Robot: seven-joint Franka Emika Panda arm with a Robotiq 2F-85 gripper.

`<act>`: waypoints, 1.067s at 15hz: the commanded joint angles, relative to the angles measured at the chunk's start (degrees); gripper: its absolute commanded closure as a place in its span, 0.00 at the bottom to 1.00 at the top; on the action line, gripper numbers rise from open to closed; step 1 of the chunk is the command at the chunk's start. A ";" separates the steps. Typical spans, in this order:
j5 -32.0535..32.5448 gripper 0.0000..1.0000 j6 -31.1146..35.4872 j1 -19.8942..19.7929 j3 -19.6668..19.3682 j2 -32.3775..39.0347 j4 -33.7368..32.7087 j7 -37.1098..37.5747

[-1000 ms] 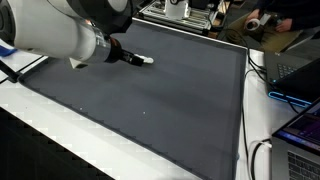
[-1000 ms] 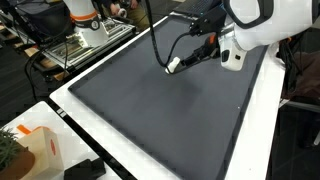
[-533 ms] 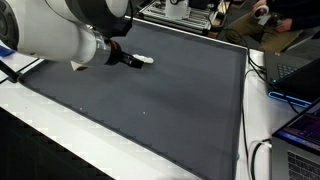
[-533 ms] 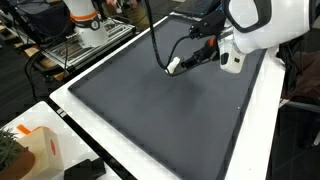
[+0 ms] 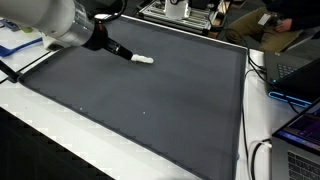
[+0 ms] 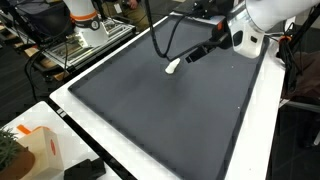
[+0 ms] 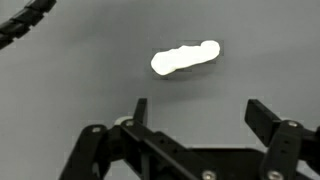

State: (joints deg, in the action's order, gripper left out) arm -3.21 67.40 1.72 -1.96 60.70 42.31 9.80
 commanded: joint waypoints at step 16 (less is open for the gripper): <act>1.93 0.00 5.26 -2.17 -1.15 -19.64 29.44 -4.20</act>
State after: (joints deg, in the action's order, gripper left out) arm -1.62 72.84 0.05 -3.79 40.99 71.98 5.40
